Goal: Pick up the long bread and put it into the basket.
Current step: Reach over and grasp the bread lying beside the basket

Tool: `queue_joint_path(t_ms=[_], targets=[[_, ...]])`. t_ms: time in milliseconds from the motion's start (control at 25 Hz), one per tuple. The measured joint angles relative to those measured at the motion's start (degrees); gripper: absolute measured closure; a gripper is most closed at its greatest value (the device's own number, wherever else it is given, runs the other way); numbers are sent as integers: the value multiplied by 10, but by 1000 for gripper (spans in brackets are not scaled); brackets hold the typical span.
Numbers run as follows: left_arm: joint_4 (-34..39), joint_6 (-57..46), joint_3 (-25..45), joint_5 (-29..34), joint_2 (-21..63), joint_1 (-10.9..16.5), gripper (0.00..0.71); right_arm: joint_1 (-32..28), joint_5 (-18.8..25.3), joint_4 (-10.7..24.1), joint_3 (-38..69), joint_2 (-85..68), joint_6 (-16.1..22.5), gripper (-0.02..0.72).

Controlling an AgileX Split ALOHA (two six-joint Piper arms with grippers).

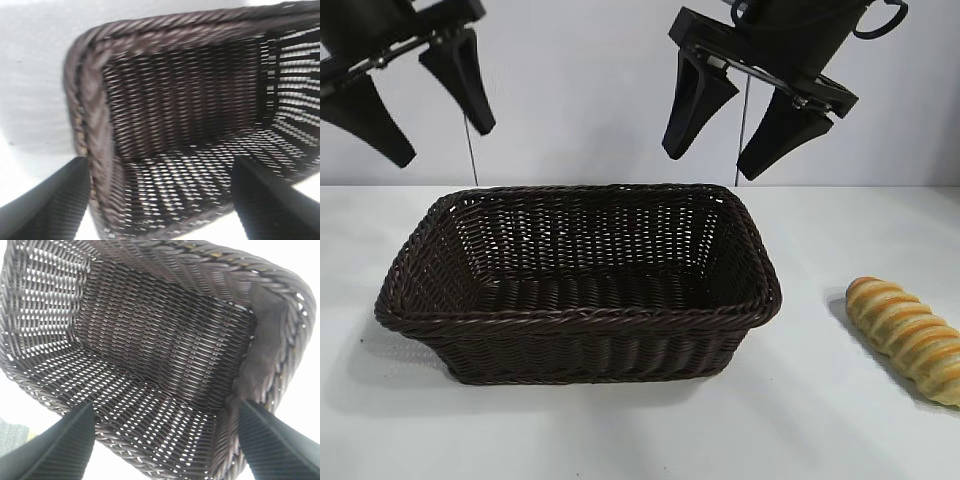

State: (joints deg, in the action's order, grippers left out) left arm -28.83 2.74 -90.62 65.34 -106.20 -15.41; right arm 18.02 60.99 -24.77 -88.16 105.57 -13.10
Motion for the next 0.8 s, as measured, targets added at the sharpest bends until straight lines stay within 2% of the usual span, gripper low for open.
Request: queue_joint_path(t_ms=[280, 560, 800], targets=[[-1, -15, 5, -12, 0, -1, 148, 0, 2, -1, 0, 0, 0, 134], [-10, -32, 51, -43, 0, -1, 148, 0, 4, -1, 0, 0, 7, 134], [-15, -33, 53, -52, 0, -1, 148, 0, 21, 3, 0, 0, 11, 134]])
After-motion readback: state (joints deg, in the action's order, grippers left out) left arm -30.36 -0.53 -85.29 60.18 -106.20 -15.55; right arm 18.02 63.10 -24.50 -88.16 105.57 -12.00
